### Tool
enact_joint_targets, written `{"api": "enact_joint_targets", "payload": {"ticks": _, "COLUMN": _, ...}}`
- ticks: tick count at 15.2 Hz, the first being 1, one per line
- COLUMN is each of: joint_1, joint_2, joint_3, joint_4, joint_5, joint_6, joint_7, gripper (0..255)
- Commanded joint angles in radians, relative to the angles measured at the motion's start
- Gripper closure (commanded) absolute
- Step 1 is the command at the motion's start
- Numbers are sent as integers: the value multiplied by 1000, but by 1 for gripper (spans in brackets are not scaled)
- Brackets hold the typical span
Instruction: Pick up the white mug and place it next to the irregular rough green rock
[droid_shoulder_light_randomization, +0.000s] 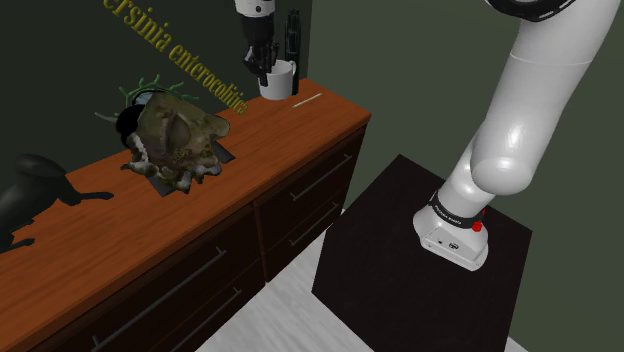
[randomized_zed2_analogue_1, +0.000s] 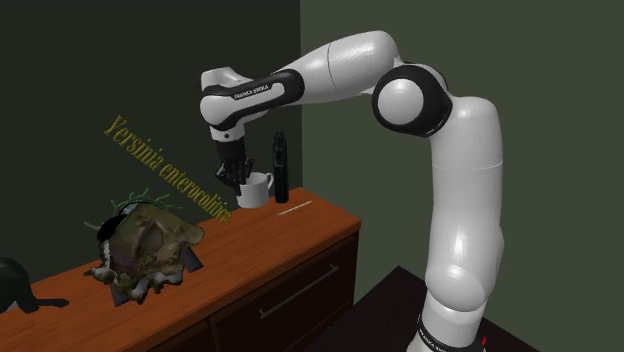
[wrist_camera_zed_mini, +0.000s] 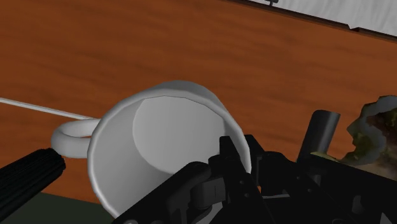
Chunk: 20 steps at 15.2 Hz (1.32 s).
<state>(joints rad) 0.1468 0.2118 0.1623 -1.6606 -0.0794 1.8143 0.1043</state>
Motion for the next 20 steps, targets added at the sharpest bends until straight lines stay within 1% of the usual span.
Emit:
{"api": "enact_joint_targets", "payload": {"ticks": 1, "joint_1": 0, "joint_2": 4, "joint_3": 0, "joint_4": -20, "joint_5": -1, "joint_6": 25, "joint_7": 3, "gripper": 255}}
{"api": "enact_joint_targets", "payload": {"ticks": 10, "joint_1": 0, "joint_2": 30, "joint_3": -2, "joint_4": -107, "joint_5": -9, "joint_6": 138, "joint_7": 11, "gripper": 255}}
{"api": "enact_joint_targets", "payload": {"ticks": 20, "joint_1": 2, "joint_2": 78, "joint_3": -6, "joint_4": -180, "joint_5": -21, "joint_6": 257, "joint_7": 23, "gripper": 255}}
